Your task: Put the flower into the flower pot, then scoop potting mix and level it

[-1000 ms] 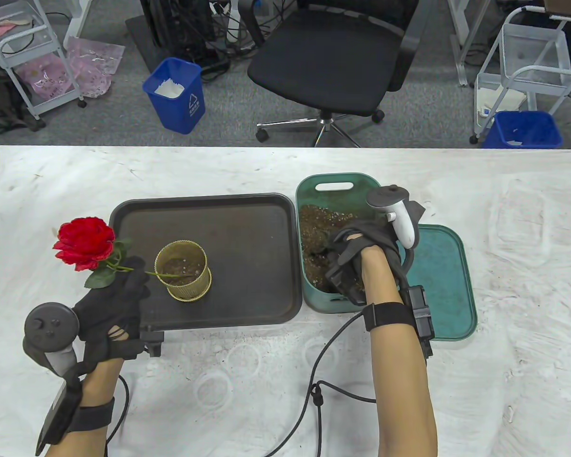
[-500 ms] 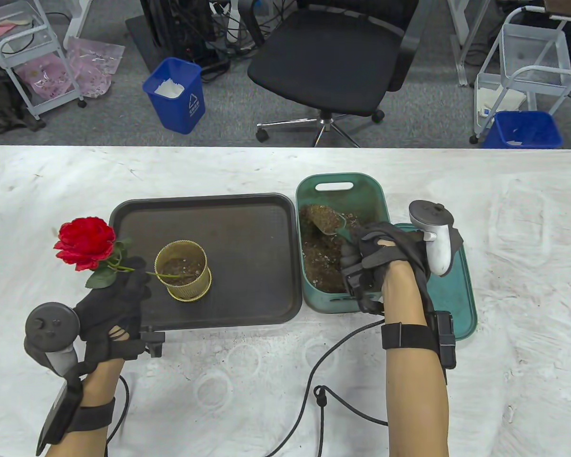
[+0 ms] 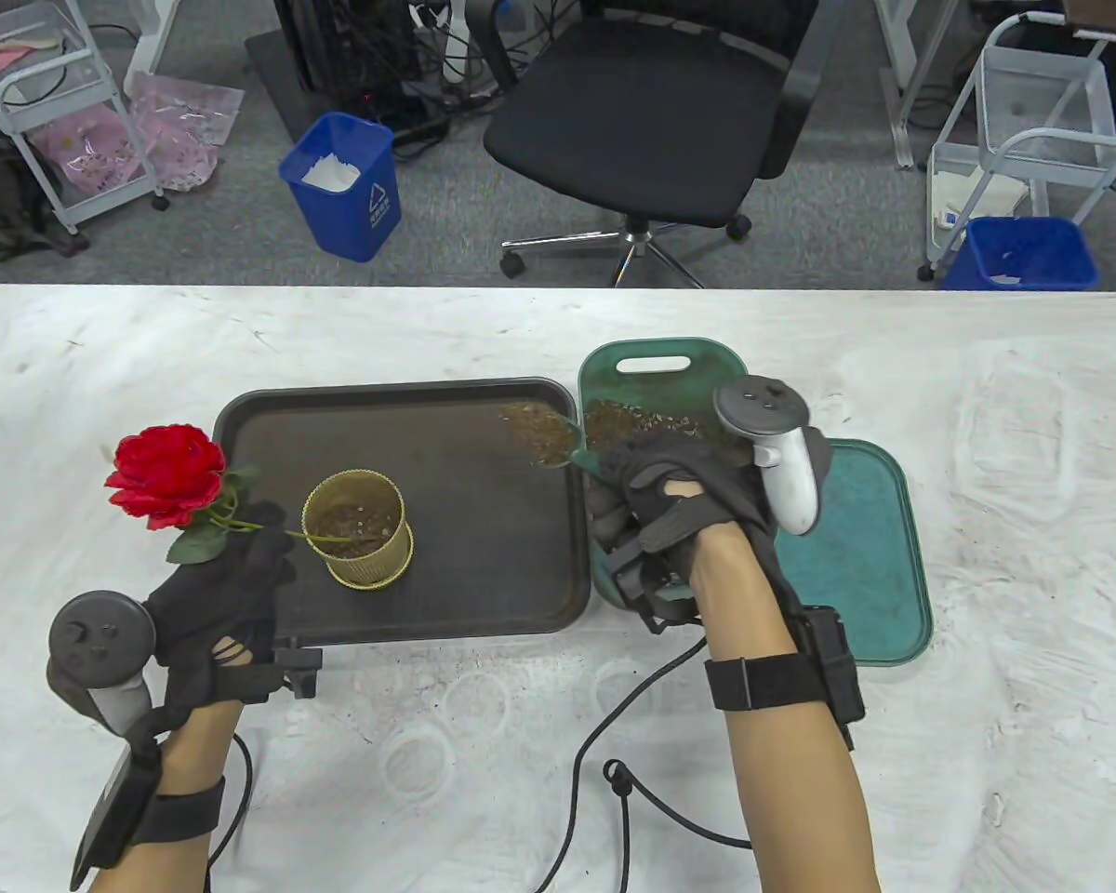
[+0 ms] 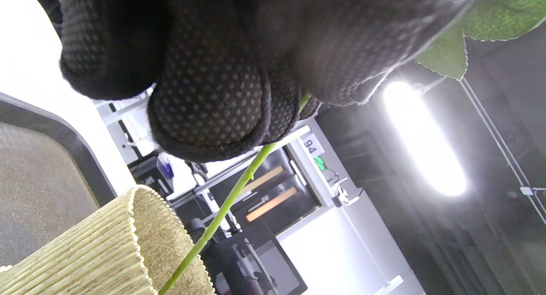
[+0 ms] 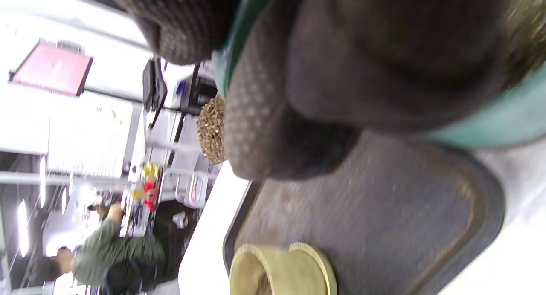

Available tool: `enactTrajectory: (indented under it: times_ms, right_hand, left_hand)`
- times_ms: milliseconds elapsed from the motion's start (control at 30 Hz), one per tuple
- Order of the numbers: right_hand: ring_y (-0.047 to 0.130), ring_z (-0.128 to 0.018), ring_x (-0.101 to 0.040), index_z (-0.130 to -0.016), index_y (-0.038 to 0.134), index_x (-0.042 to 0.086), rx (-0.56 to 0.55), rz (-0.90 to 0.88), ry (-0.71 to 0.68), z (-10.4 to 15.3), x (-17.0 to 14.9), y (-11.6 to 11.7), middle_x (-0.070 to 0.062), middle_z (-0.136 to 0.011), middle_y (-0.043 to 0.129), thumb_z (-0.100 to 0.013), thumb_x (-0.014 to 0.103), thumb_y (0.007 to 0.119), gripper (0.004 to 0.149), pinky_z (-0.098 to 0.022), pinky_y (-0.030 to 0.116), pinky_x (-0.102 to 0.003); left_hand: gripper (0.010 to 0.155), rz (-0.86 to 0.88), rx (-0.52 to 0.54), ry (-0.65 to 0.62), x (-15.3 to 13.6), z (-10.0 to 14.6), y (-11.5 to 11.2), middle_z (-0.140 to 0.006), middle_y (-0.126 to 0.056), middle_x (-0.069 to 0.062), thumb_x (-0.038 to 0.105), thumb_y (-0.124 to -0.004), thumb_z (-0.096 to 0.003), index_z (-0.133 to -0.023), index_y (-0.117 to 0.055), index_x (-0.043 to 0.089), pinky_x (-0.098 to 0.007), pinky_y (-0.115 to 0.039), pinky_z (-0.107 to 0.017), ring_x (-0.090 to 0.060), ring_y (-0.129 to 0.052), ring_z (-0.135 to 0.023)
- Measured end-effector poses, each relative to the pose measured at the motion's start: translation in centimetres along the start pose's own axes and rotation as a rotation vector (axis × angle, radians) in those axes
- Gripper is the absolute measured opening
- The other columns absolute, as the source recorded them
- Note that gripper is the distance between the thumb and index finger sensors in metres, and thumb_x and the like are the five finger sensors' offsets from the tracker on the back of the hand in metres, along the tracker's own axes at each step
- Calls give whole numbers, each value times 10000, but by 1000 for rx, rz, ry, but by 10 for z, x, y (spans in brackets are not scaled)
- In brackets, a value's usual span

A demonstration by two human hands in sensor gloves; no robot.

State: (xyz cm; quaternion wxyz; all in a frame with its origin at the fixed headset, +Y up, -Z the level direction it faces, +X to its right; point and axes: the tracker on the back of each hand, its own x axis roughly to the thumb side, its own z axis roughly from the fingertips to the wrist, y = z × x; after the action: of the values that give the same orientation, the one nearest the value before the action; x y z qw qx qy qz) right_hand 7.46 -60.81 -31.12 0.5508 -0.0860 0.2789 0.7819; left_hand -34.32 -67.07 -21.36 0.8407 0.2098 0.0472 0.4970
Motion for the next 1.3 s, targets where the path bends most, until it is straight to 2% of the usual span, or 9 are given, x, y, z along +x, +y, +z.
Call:
enactTrajectory:
  times_ms: [267,400,500,1000,1167,1300]
  right_hand:
    - [1084,-226,-257,-862,709,13,157,117,0,-36,13,84,-151,-589,975,-424,311,724,530,-80,960,-320]
    - [1084,-227,-260,-862,709,11,156,174,8,-47,12,108,-154,-589,976,-426,313,730,530,-81,960,-324]
    - [1085,-227,-263,-860,711,9,106,271,-22,-48,14,123,-158,-591,977,-428,317,745,531,-81,961,-327]
    - [1081,-267,-288,-861,733,44,-222,879,-322,-12,49,169,-149,-609,985,-399,307,832,541,-116,952,-366]
    - [1081,-270,-288,-859,740,54,-286,987,-376,-3,55,173,-143,-609,989,-395,310,834,539,-120,952,-368]
    - [1081,-269,-291,-860,740,51,-283,964,-360,9,65,159,-147,-609,988,-396,309,830,538,-121,951,-372]
  left_hand:
    - [426,1,3,5,0,0,0,-668,-1028,-20,425,-907,-410,-778,-947,214,-374,-949,-353,-173,-1131,-344]
    - [427,4,4,8,0,0,1,-669,-1028,-20,426,-907,-410,-778,-947,214,-374,-949,-354,-172,-1130,-345]
    - [427,5,2,8,1,0,0,-668,-1028,-21,426,-906,-411,-779,-947,214,-373,-950,-353,-172,-1131,-345]
    - [427,5,1,5,0,-1,0,-668,-1028,-21,425,-907,-410,-778,-947,213,-374,-949,-353,-172,-1131,-344]
    - [429,4,2,6,0,-1,1,-668,-1028,-21,426,-907,-410,-779,-946,213,-374,-949,-354,-171,-1131,-344]
    - [428,6,2,8,0,-1,1,-669,-1027,-22,425,-907,-410,-779,-946,213,-374,-949,-353,-173,-1130,-344]
